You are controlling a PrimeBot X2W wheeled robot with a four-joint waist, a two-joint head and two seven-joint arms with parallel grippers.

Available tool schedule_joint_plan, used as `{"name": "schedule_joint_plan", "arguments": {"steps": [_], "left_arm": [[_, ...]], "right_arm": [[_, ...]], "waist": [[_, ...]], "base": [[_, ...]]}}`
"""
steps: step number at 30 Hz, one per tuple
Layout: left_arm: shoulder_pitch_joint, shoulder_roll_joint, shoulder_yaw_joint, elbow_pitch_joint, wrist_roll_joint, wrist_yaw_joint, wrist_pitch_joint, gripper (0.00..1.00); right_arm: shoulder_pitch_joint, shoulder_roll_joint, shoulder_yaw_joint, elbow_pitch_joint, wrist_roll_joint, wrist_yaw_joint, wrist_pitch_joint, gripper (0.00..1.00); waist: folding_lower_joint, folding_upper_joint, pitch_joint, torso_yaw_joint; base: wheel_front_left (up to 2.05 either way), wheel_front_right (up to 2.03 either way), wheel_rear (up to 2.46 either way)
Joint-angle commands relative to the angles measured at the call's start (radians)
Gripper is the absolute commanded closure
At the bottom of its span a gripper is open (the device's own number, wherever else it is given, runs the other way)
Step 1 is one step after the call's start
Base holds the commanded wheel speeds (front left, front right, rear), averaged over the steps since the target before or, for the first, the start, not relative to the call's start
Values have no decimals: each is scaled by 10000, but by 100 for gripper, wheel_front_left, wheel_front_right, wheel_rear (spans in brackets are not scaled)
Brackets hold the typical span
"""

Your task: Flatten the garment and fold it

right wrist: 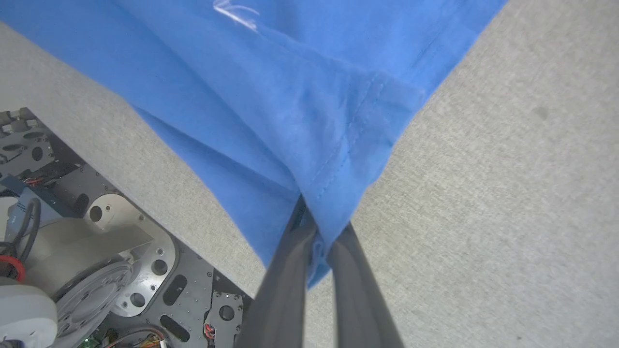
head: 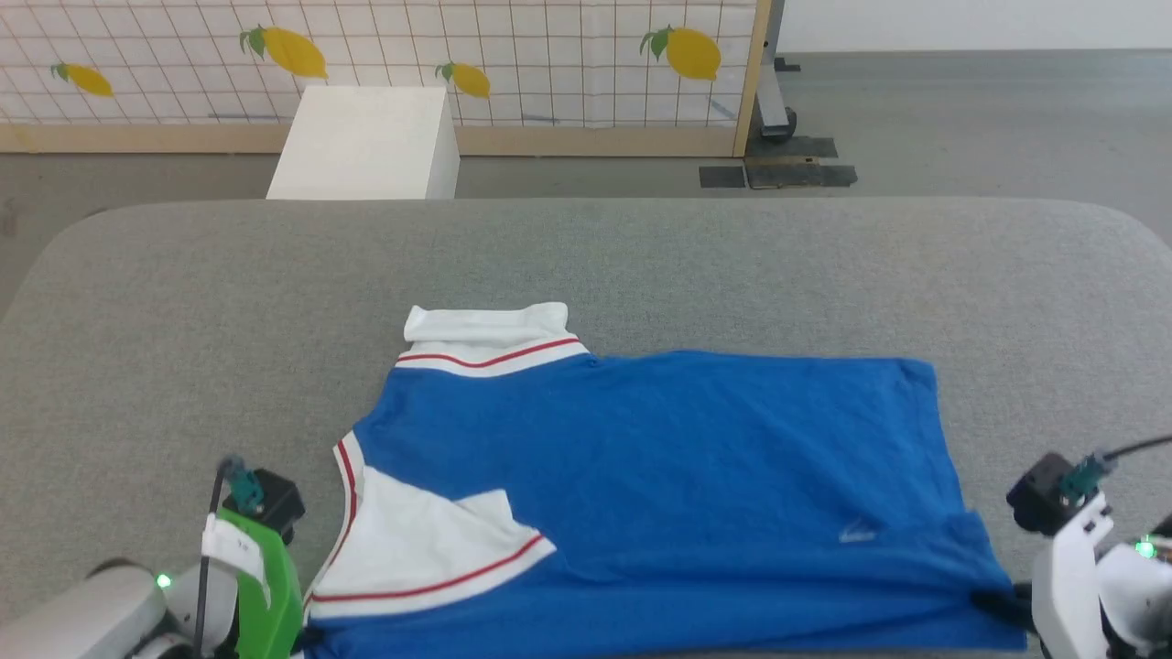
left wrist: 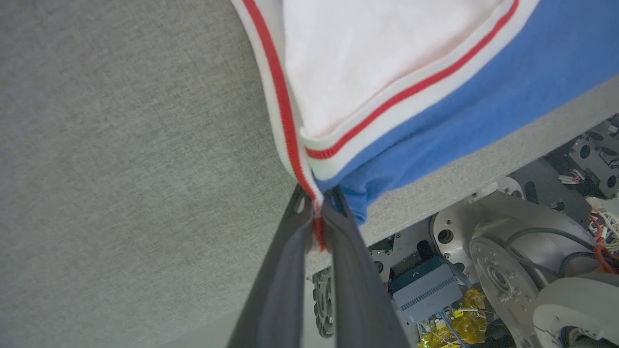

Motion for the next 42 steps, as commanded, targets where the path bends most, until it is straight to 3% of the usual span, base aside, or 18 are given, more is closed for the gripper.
{"name": "schedule_joint_plan", "arguments": {"steps": [1,9,10,11,12,16,21,24,27,31,34,42], "left_arm": [[240,57,-18,89,-152,104,-106,100],[672,-208,-38,814,-263,177,-615,100],[671,-266,-13,908,-243,188,-719,100],[685,-349,22,1006,-265,219,-815,89],[670,-397,45,1053,-208,233,-939,3],[608,-350,124,1012,188,119,-1628,0],[213,531,823,-103,162,307,-2245,0],[-425,937,1222,-635,545,469,-2458,0],[-1181,930,1507,-819,1190,598,-2733,0],[-2173,462,1775,-416,1880,712,-3034,0],[-2924,1,1838,248,2384,732,-3122,0],[-4460,-1249,1908,1945,2528,491,-2604,0]], "right_arm": [[240,-38,-64,57,-6,-15,-43,100],[910,576,-436,777,-449,-15,-302,100],[952,669,-486,872,-491,-15,-322,87],[1004,770,-551,952,-536,-15,-357,45],[1023,822,-609,989,-637,-15,-433,0],[1018,945,-1169,949,-1128,-15,-1040,0],[1248,826,-2798,501,-1836,-15,-2192,0],[1464,996,-4176,341,-2365,-15,-2929,0],[1766,1516,-5836,290,-2967,-15,-3711,0],[2289,2734,-8223,138,-4453,-15,-4456,0],[2728,3994,-9821,-443,-5571,-15,-4702,0],[3701,6872,-12022,-2677,-7231,-15,-5514,0]], "waist": [[0,-1,80,-3],[0,-1,417,-51],[0,-1,421,-44],[0,-1,410,-28],[0,-1,391,-12],[0,-1,234,-18],[0,-1,67,-75],[0,-1,76,-94],[0,-1,158,-163],[0,-1,399,-385],[0,-1,695,-637],[0,-1,1720,-1219]], "base": [[0,0,0],[0,0,0],[0,0,0],[0,0,0],[0,0,0],[0,0,0],[0,0,0],[0,0,0],[0,0,0],[0,0,0],[0,0,0],[0,0,0]]}}
